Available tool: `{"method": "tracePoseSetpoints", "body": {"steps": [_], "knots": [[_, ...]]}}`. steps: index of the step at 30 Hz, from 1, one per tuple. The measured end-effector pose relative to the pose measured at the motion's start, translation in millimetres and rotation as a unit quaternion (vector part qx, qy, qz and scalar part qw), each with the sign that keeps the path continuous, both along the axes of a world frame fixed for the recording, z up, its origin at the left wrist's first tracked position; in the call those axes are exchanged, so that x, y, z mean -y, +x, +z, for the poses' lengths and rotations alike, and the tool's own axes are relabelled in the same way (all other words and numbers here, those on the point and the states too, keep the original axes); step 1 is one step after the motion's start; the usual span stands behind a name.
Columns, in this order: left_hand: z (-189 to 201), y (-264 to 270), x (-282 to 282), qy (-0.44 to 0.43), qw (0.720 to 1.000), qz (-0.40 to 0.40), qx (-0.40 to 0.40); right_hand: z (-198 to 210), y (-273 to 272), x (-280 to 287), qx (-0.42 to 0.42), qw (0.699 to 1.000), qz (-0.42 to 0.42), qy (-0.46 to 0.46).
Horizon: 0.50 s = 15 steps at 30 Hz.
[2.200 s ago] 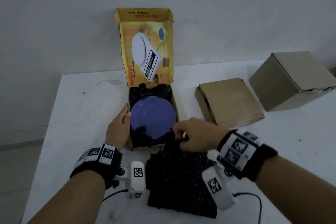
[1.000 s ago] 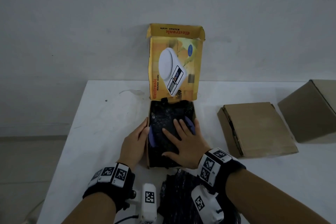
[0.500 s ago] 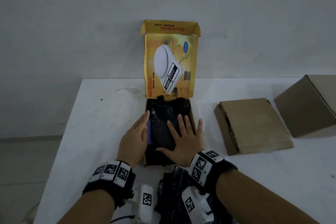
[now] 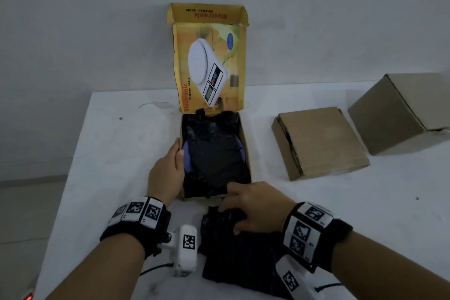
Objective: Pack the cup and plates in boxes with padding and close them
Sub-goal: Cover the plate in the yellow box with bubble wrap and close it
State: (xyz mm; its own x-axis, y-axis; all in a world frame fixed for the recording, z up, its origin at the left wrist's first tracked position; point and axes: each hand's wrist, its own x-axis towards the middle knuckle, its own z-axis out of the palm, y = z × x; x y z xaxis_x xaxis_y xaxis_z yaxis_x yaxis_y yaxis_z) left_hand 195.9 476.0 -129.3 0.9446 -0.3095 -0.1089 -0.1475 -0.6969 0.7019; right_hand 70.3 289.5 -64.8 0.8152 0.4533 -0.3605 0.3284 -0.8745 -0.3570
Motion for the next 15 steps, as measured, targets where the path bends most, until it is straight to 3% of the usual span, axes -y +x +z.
{"method": "tracePoseSetpoints", "body": {"steps": [5,11,13,15], "knots": [[3.3,-1.4,-0.3,0.008,1.0,-0.003,-0.007,-9.1,-13.4,-4.3,0.005,0.998,0.05,-0.037],[6.0,0.5,1.1,0.011,1.0,0.001,-0.023,2.8,-15.9,-5.7,0.048,0.999,0.016,-0.011],[3.4,4.4,-1.3,-0.016,0.999,0.006,-0.042,13.2,-13.0,-2.7,0.061,0.998,-0.009,-0.005],[-2.5,10.9,-6.8,-0.095,0.992,0.014,-0.086,29.8,-7.3,4.9,0.028,0.993,-0.105,0.052]]}}
